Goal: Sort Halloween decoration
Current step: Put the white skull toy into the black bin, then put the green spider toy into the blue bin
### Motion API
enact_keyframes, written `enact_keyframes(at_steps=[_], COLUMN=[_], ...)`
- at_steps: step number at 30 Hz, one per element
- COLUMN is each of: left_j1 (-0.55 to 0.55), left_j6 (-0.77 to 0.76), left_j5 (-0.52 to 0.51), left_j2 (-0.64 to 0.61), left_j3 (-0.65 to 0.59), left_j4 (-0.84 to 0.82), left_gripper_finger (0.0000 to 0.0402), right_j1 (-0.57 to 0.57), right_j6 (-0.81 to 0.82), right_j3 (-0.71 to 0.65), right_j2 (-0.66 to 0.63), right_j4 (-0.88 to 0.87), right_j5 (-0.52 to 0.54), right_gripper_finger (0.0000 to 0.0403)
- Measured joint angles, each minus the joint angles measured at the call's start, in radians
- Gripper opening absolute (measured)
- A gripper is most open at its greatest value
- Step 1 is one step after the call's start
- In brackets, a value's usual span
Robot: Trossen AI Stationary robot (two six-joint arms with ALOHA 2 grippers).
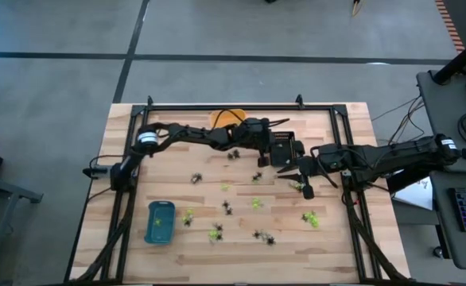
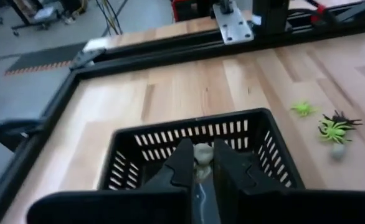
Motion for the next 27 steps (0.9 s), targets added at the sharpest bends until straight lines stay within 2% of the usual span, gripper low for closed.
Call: enact_keyframes(at_steps=[8, 18, 22, 27], left_j1=[0.007, 0.007, -0.001, -0.027], left_j6=[-0.03, -0.021, -0.025, -0.033], left_j5=[-0.038, -0.034, -0.027, -0.027], left_j2=[0.07, 0.063, 0.004, -0.144], left_j3=[0.102, 0.123, 0.118, 0.074], left_j4=[-0.112, -0.214, -0.328, -0.452], left_gripper_finger=[0.0054, 0.0126, 0.0136, 0.0128], right_j1=[0.0, -0.002, -0.002, -0.002], right_j6=[0.004, 0.031, 0.064, 0.079], right_j3=[0.0, 0.0, 0.0, -0.001], right_j2=[0.0, 0.0, 0.0, 0.011], right_j4=[0.001, 0.018, 0.023, 0.027], right_j5=[0.0, 0.019, 0.019, 0.046], right_gripper_finger=[0.0059, 0.0059, 0.0059, 0.0059])
